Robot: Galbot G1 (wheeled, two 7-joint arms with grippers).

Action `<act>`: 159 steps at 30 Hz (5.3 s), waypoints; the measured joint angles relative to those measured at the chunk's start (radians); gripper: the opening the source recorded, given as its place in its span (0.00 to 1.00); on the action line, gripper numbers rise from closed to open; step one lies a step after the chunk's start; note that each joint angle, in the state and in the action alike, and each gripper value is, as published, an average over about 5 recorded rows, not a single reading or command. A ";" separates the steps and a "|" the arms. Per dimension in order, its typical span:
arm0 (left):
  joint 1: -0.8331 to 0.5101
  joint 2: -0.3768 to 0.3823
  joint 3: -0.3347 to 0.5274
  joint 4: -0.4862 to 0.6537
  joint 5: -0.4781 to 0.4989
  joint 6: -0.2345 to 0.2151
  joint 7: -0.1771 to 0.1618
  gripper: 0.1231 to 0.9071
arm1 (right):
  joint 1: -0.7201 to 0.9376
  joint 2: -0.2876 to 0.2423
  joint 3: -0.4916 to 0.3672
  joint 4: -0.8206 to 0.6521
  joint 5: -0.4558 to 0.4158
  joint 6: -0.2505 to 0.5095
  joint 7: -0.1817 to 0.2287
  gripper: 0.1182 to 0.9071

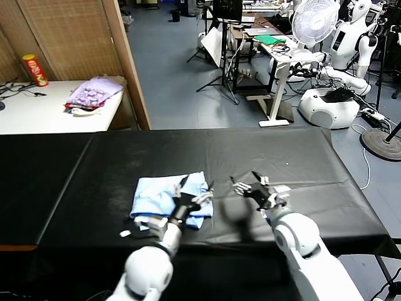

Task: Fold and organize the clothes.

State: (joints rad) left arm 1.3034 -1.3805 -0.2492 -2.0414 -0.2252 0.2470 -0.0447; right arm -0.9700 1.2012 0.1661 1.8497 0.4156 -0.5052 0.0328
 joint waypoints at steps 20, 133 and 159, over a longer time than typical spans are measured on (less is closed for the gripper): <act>0.044 0.098 -0.311 0.129 -0.204 0.030 -0.015 0.86 | 0.110 0.158 -0.177 -0.250 -0.228 0.101 0.093 0.86; 0.210 0.204 -0.289 -0.089 -0.006 -0.231 0.048 0.86 | 0.216 0.178 -0.191 -0.402 -0.014 0.117 -0.091 0.02; 0.494 0.252 -0.365 -0.184 -0.212 -0.077 -0.112 0.86 | -0.414 -0.129 0.115 0.254 -0.100 0.218 0.124 0.86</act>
State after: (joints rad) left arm 1.7972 -1.1285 -0.6145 -2.2254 -0.4369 0.1701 -0.1568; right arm -1.3839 1.0720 0.2806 2.1034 0.3154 -0.2872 0.1571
